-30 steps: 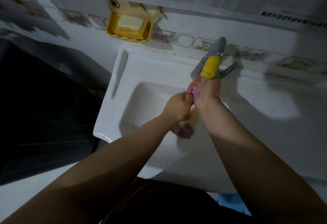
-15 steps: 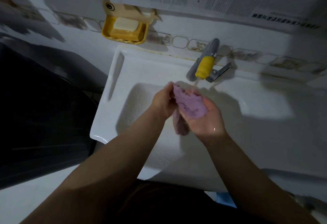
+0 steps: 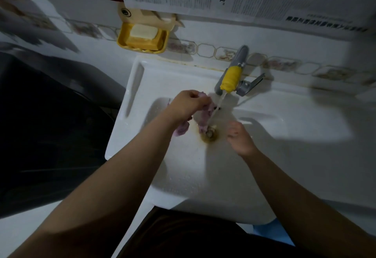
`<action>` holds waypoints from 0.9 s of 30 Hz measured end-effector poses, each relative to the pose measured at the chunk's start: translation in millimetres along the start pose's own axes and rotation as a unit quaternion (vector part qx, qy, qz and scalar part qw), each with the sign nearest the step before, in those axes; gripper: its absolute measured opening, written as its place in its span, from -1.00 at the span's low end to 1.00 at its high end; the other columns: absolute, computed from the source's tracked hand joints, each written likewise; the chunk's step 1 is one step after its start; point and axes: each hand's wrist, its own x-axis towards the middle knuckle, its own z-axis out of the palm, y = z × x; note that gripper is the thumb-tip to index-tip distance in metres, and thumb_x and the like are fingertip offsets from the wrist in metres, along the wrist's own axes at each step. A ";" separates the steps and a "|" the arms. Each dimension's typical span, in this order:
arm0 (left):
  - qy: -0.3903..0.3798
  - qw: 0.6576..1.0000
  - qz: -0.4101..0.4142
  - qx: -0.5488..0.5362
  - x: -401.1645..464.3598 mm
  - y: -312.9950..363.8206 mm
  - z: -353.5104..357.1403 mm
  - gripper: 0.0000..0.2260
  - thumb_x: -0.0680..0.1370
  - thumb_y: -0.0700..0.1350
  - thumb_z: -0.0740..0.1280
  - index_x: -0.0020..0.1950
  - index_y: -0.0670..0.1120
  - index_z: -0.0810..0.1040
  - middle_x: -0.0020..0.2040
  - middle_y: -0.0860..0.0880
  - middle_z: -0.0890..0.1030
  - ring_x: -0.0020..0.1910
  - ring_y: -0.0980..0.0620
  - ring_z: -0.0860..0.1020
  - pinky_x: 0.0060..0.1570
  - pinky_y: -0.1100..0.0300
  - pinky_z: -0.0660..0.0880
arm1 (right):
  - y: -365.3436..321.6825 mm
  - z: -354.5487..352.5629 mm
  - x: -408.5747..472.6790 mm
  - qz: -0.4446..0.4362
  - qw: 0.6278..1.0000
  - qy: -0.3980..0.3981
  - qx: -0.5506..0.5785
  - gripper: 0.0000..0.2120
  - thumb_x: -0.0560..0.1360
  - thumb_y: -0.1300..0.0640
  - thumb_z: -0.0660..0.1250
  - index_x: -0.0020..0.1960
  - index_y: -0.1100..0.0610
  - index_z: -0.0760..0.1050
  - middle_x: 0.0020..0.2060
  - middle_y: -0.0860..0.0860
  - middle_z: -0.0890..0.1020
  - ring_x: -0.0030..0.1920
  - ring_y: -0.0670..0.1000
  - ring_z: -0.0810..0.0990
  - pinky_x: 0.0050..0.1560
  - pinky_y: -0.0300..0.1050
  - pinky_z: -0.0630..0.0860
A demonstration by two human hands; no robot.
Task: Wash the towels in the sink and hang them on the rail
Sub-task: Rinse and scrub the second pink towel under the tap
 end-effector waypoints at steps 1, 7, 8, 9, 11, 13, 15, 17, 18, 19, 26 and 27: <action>-0.017 1.000 0.013 0.020 -1.0 1.0 -1.2 -0.82 0.46 -0.04 0.36 -0.11 -0.16 0.58 -0.25 -0.12 0.58 -0.29 0.03 0.49 -0.34 0.18 0.41 | -10.9 -1.7 7.6 -0.022 1.000 -0.006 0.002 -0.63 0.53 0.45 0.12 0.22 0.08 0.30 -0.18 -0.14 0.49 -0.32 -0.32 0.53 -0.30 -0.47 0.38; -0.050 0.994 0.097 0.016 -5.6 12.5 1.4 -0.89 0.50 -0.29 0.30 -0.01 -0.16 0.44 -0.23 -0.02 0.53 -0.34 0.19 0.52 -0.30 0.30 0.48 | -44.8 19.7 24.8 -0.065 0.987 -0.143 -0.034 -0.52 0.40 0.36 0.41 0.27 0.15 0.39 0.13 0.10 0.55 0.11 0.08 0.54 -0.02 -0.16 0.47; -0.043 0.993 0.108 0.016 -5.0 12.9 1.4 -0.89 0.50 -0.32 0.27 -0.01 -0.17 0.44 -0.22 -0.01 0.53 -0.33 0.21 0.52 -0.30 0.33 0.47 | -41.4 22.3 26.8 -0.040 0.986 -0.159 -0.031 -0.55 0.42 0.37 0.42 0.27 0.20 0.41 0.11 0.10 0.56 0.07 0.04 0.53 -0.09 -0.18 0.47; -0.040 0.993 0.114 0.016 -3.6 11.8 1.4 -0.89 0.51 -0.34 0.25 -0.01 -0.18 0.43 -0.22 -0.01 0.52 -0.32 0.21 0.51 -0.30 0.34 0.46 | -39.1 23.2 27.8 -0.013 0.985 -0.170 -0.018 -0.55 0.41 0.37 0.43 0.26 0.26 0.41 0.11 0.13 0.58 0.04 0.03 0.52 -0.10 -0.18 0.48; -0.045 0.993 0.109 0.008 -3.4 7.9 1.2 -0.89 0.52 -0.35 0.19 0.02 -0.23 0.43 -0.21 -0.07 0.52 -0.30 0.07 0.51 -0.40 0.30 0.46 | -31.6 25.6 34.7 0.020 0.986 -0.162 0.021 -0.48 0.33 0.37 0.50 0.24 0.31 0.42 0.15 0.24 0.58 0.04 0.05 0.53 0.07 -0.04 0.54; -0.035 0.996 0.080 -0.022 -3.2 2.0 1.0 -0.87 0.55 -0.32 0.16 0.04 -0.21 0.45 -0.24 -0.15 0.50 -0.35 -0.07 0.49 -0.53 0.21 0.41 | -28.8 25.6 37.2 0.024 0.987 -0.156 0.023 -0.47 0.28 0.29 0.56 0.19 0.26 0.44 0.08 0.21 0.62 -0.03 0.04 0.59 -0.02 -0.05 0.61; 0.016 0.997 0.050 -0.052 0.9 -4.4 -1.6 -0.86 0.57 -0.28 0.16 -0.01 -0.12 0.50 -0.30 -0.11 0.50 -0.37 -0.05 0.47 -0.52 0.25 0.36 | -36.1 18.3 29.2 0.042 0.983 -0.175 0.039 -0.52 0.36 0.29 0.51 0.19 0.27 0.38 0.01 0.17 0.59 -0.16 0.03 0.60 -0.31 -0.19 0.59; 0.051 0.996 0.037 -0.064 7.3 -11.4 -6.3 -0.86 0.60 -0.23 0.16 -0.01 -0.10 0.51 -0.28 -0.09 0.50 -0.35 -0.01 0.45 -0.50 0.30 0.34 | -39.8 5.9 22.8 0.067 0.969 -0.227 0.071 -0.56 0.42 0.27 0.45 0.21 0.28 0.33 0.03 0.23 0.53 -0.13 0.15 0.61 -0.33 -0.07 0.59; 0.052 0.995 0.035 -0.072 9.5 -14.3 -8.7 -0.85 0.62 -0.20 0.14 0.02 -0.10 0.50 -0.24 -0.12 0.50 -0.31 -0.02 0.45 -0.47 0.28 0.34 | -39.0 -0.4 22.9 0.075 0.963 -0.247 0.077 -0.56 0.43 0.22 0.44 0.22 0.28 0.35 0.05 0.27 0.54 -0.10 0.22 0.61 -0.28 0.04 0.60; 0.049 0.995 0.033 -0.078 11.0 -16.9 -10.3 -0.84 0.64 -0.17 0.12 0.05 -0.11 0.50 -0.20 -0.15 0.50 -0.27 -0.03 0.45 -0.44 0.23 0.34 | -40.4 -6.8 20.6 0.074 0.960 -0.254 0.088 -0.55 0.43 0.15 0.43 0.23 0.28 0.39 0.07 0.29 0.56 -0.09 0.23 0.61 -0.22 0.08 0.60; 0.075 0.985 -0.043 -0.146 16.6 -26.2 13.0 -0.63 0.68 0.01 0.07 -0.15 -0.04 0.58 -0.41 -0.10 0.44 -0.63 0.10 0.32 -0.61 0.35 0.26 | -65.5 -28.2 -4.2 0.003 0.937 -0.108 0.333 -0.87 0.57 0.24 0.18 -0.08 0.12 0.47 -0.39 -0.07 0.64 -0.44 -0.12 0.58 -0.48 -0.30 0.44; 0.077 0.980 -0.050 -0.175 19.0 -25.4 23.1 -0.64 0.68 -0.01 0.08 -0.18 -0.06 0.57 -0.39 -0.12 0.46 -0.58 0.06 0.34 -0.57 0.32 0.29 | -73.7 -24.7 -9.4 -0.013 0.941 -0.092 0.326 -0.88 0.56 0.28 0.20 -0.10 0.12 0.45 -0.38 -0.05 0.64 -0.42 -0.11 0.59 -0.44 -0.27 0.47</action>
